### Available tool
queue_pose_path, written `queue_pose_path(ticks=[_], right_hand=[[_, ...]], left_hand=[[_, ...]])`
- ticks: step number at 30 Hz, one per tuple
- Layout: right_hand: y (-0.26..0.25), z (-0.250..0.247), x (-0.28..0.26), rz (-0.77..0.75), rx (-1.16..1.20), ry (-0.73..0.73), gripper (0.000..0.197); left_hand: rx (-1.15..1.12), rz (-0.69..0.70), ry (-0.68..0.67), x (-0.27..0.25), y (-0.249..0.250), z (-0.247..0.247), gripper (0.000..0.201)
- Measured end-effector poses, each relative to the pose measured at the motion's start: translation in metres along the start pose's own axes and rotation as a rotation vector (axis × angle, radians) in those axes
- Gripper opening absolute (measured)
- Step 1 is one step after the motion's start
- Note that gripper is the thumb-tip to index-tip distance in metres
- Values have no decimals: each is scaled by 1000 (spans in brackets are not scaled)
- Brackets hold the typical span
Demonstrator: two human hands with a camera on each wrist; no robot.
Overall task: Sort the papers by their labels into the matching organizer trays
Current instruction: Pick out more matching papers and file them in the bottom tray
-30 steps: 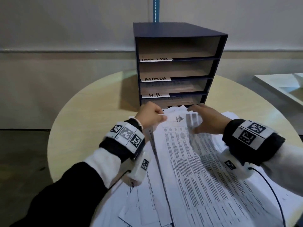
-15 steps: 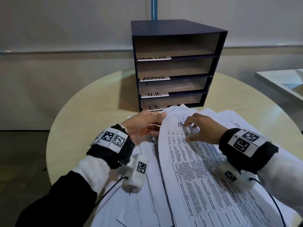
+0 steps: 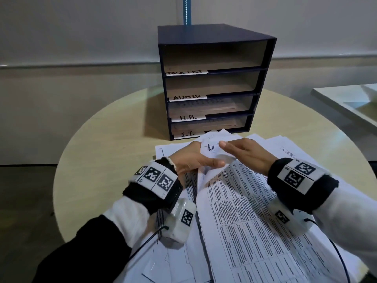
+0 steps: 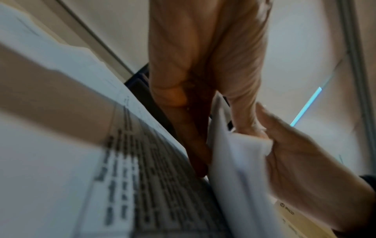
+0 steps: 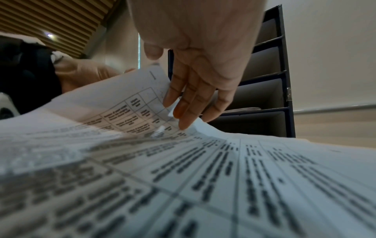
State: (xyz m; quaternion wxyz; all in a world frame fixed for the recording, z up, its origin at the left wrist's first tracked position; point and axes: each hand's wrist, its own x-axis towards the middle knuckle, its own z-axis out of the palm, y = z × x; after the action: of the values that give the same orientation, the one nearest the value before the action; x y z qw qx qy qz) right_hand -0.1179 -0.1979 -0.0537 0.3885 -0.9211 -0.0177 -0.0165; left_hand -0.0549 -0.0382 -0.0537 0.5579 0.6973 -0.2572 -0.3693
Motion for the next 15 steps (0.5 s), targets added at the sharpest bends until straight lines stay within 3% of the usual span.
queue_pose_path(ticks=[3,7,11,12,14,15], right_hand=[[6,-2,3,14,-58,51,34],[14,-5,6,72,74,64,42],[13,-10,3,82,206,15,41],[11,-10,3,81,245,10,37],[7,-10,1,96,287,2,34],[7,-10,1,107,290,-1,37]], left_hand=[[50,-5,34,2,-2,-1,29],[191,-64,268,3,-7,-11,22],[195,-37,365,1,-4,-12,57],[199,-15,367,1,-4,-11,53],[168,-22,363,0,1,-8,18],[140,-29,347,-2,4,-7,20]])
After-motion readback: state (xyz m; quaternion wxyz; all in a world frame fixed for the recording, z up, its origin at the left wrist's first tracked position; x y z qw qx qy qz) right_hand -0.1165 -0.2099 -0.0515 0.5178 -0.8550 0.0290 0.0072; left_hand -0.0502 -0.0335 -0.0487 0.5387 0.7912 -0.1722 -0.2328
